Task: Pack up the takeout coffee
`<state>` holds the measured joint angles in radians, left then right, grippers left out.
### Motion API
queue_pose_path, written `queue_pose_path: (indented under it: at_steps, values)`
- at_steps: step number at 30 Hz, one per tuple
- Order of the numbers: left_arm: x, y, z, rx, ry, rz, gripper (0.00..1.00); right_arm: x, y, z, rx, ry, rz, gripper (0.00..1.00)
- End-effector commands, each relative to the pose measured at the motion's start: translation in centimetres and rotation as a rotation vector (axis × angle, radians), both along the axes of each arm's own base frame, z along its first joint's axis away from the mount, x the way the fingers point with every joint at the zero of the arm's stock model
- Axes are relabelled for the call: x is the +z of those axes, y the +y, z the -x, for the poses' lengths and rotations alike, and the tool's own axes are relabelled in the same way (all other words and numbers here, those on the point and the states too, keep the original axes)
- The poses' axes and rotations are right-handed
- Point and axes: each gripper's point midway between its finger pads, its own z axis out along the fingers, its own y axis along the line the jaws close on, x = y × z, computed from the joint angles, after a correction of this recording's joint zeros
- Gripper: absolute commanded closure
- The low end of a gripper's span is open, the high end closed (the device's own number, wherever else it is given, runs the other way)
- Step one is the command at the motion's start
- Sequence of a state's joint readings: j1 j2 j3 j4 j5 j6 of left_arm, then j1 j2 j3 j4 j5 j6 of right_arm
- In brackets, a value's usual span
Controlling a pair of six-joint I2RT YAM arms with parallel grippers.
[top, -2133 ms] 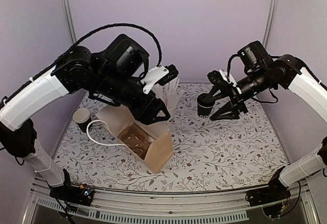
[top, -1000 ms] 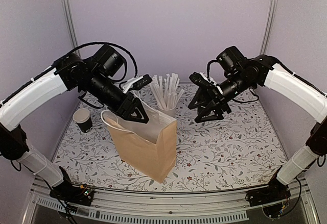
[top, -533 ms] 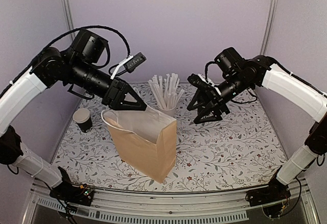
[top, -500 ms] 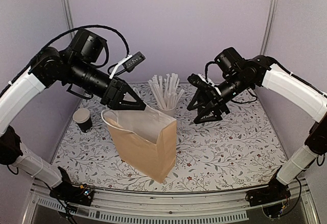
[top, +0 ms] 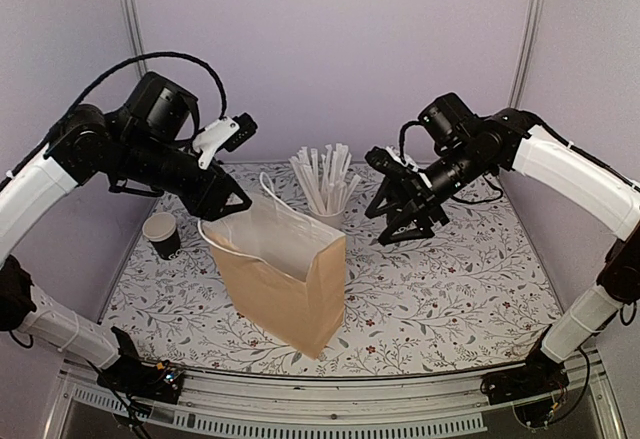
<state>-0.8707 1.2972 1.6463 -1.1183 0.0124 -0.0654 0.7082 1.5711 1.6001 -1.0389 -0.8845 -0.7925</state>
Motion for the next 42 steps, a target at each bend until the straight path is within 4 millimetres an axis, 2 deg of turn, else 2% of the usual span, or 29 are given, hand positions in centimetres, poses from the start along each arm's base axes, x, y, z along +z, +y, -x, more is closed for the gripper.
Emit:
queue_pose_path:
  at_steps: [1,5,7,12,19,25,33,37,42]
  values:
    - [-4.0,1.2,-3.3,0.038,-0.104,-0.220,0.43,1.3,1.4,2.5,0.044,-0.105,0.025,0.34]
    - [-4.8,0.0,-4.7,0.008,-0.125,-0.260,0.42,0.5,3.8,6.0,0.150,-0.151,0.078,0.34]
    - [-5.0,-0.4,-5.5,0.003,-0.149,-0.285,0.42,0.2,4.3,6.9,0.187,-0.145,0.089,0.33]
    - [-5.0,-1.0,-6.1,-0.006,-0.169,-0.298,0.44,0.0,4.4,7.5,0.215,-0.137,0.097,0.33]
    - [-2.1,-2.8,-4.1,-0.146,-0.281,-0.221,0.48,-0.1,3.7,7.7,0.207,-0.144,0.098,0.34]
    - [-5.5,-3.5,-4.3,-0.217,-0.286,-0.329,0.47,-0.8,3.7,8.0,0.213,-0.116,0.113,0.34]
    - [-7.5,-4.9,-4.5,-0.247,-0.241,-0.348,0.65,-1.1,3.2,8.3,0.214,-0.109,0.115,0.34]
    - [-7.3,-5.2,-4.4,-0.255,-0.247,-0.349,0.84,-1.6,3.0,8.3,0.205,-0.115,0.127,0.34]
    - [-6.8,-5.3,-3.3,-0.285,-0.234,-0.317,0.90,-1.9,2.8,8.0,0.193,-0.128,0.138,0.34]
